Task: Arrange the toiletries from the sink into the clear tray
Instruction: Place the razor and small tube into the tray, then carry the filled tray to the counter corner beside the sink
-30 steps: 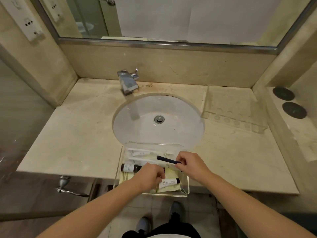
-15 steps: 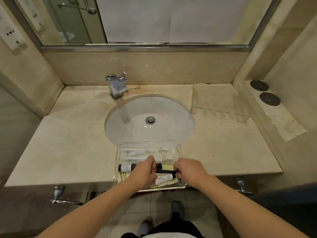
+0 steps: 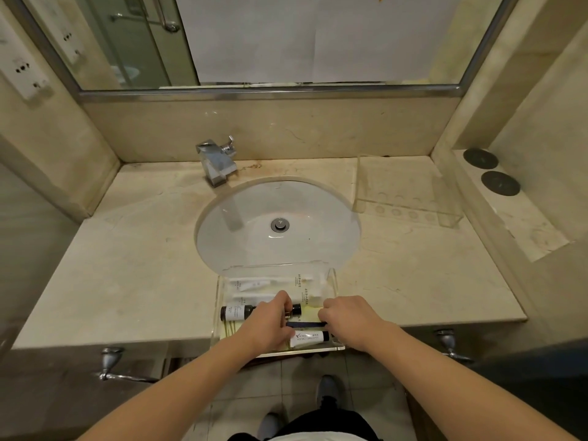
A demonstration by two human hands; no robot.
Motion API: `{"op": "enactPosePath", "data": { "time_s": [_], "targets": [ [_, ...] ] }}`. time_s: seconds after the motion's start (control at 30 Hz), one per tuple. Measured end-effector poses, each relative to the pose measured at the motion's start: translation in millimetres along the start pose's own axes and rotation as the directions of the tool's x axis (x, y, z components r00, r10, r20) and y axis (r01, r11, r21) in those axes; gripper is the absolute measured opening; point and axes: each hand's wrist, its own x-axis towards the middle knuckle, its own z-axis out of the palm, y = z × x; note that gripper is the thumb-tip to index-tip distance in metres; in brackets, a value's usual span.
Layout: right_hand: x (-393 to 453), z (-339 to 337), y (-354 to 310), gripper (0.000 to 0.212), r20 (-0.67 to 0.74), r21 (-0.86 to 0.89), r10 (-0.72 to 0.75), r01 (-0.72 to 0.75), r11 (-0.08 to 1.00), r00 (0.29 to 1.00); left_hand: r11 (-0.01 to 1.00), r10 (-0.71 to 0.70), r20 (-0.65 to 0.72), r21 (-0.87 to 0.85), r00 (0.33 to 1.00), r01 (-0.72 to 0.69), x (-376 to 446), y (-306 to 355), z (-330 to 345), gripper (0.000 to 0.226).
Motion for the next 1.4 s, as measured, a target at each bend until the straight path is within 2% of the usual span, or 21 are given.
{"op": "enactPosePath", "data": {
  "time_s": [0.1, 0.23, 0.43, 0.6, 0.77, 0.93, 1.13, 1.2, 1.27, 1.33, 1.4],
  "targets": [
    [1, -4, 3, 0.018, 0.038, 0.042, -0.013, 0.011, 0.999, 0.999, 1.0, -0.001, 0.016, -0.005, 1.0, 0.001, 1, -3, -3, 0.038],
    [5, -11, 7, 0.022, 0.011, 0.208, 0.029, -0.031, 0.978, 1.0, 1.0, 0.001, 0.013, 0.003, 1.0, -0.001, 0, -12, -14, 0.037],
    [17, -10, 4, 0.025, 0.011, 0.139, 0.097, -0.098, 0.986, 0.995, 0.999, -0.049, -0.106, -0.019, 0.993, 0.047, -6, -35, -40, 0.029],
    [26, -13, -1, 0.02, 0.061, 0.094, 0.14, -0.145, 0.985, 0.988, 0.995, -0.099, -0.243, -0.055, 0.965, 0.089, -12, -62, -64, 0.022],
    [32, -16, -5, 0.021, 0.129, 0.099, 0.189, -0.202, 0.974, 0.973, 0.983, -0.182, -0.318, -0.084, 0.931, 0.163, -15, -86, -77, 0.021],
    [33, -14, -13, 0.017, 0.144, 0.14, 0.235, -0.255, 0.957, 0.961, 0.959, -0.281, -0.277, -0.107, 0.919, 0.261, -18, -101, -77, 0.023],
    [29, -14, -16, 0.019, 0.057, 0.216, 0.286, -0.291, 0.932, 0.957, 0.919, -0.378, -0.174, -0.192, 0.91, 0.345, -16, -102, -70, 0.02],
    [27, -16, -15, 0.024, -0.026, 0.293, 0.356, -0.333, 0.896, 0.934, 0.905, -0.402, -0.144, -0.212, 0.904, 0.368, -13, -103, -70, 0.015],
    [23, -16, -13, 0.021, -0.091, 0.388, 0.467, -0.4, 0.83, 0.88, 0.889, -0.419, -0.11, -0.249, 0.901, 0.384, -9, -102, -69, 0.014],
    [19, -16, -12, 0.016, -0.084, 0.513, 0.607, -0.488, 0.706, 0.79, 0.876, -0.425, -0.076, -0.287, 0.902, 0.388, -7, -102, -68, 0.019],
    [17, -12, -10, 0.015, 0.001, 0.628, 0.715, -0.557, 0.543, 0.699, 0.863, -0.431, -0.047, -0.315, 0.901, 0.396, -6, -103, -67, 0.024]
  ]
}}
